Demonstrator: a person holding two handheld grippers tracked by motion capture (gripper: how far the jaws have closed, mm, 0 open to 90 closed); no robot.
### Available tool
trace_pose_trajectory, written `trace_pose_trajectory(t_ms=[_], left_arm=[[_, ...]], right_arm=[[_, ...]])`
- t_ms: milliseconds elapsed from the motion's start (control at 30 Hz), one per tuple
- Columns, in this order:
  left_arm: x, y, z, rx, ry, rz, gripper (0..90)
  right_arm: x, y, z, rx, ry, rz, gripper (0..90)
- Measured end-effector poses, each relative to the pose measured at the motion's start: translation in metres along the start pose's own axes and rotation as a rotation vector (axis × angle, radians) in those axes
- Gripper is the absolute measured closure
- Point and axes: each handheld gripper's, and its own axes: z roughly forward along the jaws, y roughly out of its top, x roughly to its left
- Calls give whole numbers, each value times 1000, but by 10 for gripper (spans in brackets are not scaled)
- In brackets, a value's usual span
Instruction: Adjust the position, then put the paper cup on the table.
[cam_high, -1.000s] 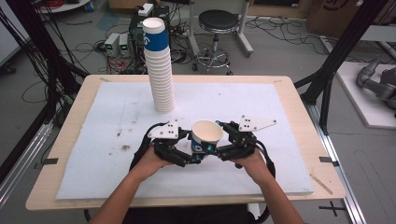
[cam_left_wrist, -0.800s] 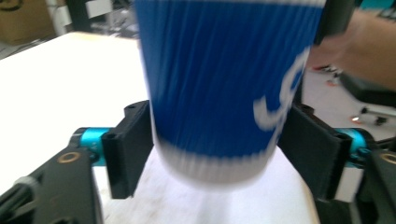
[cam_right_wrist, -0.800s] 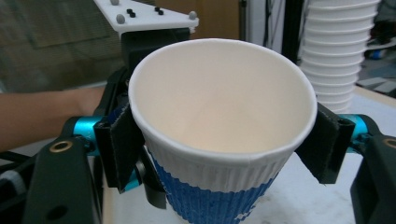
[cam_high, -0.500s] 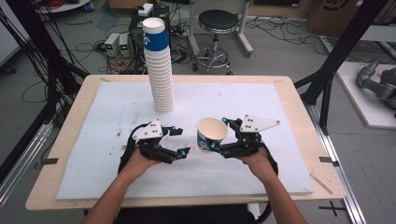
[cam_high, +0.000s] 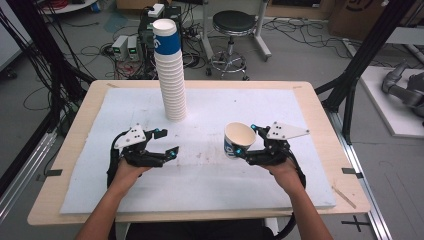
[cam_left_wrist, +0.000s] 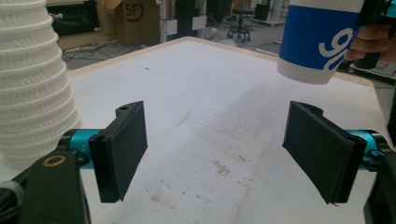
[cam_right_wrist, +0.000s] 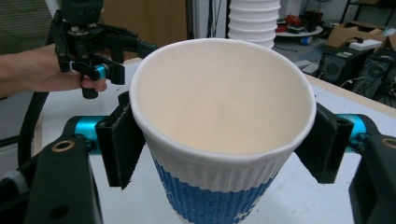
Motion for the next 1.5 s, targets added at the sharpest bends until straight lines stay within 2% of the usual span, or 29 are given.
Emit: trace_pose_trajectory(t_ms=[133,600,800,1100,1133,1167,1200,1300,1500], left_arm=[[0,0,0,0,9,-2,214],[3,-1,-3,-11,9,-9,214],[6,-2,-4,-14,19,-19,214],[13,-5,-13,-12,54,-36,214],[15,-5,-15,-8,65,-37,214],[15,-5,-15,-8,65,-37,214],[16,-5,-16,-6,70,-39,214],[18,-6,-19,-2,78,-39,214],[23,-10,-25,3,99,-49,215]], right_arm=[[-3,-2,-4,-4,-12,15,255],[-5,-4,-7,0,-24,21,255],[-9,-7,-10,2,-46,28,255],[-30,-15,-7,21,-139,62,255],[-36,-17,-2,34,-164,70,255],[-36,-17,-2,34,-164,70,255],[-43,-20,2,60,-191,81,255],[-54,-26,8,91,-227,99,255],[-65,-35,12,122,-276,124,255]])
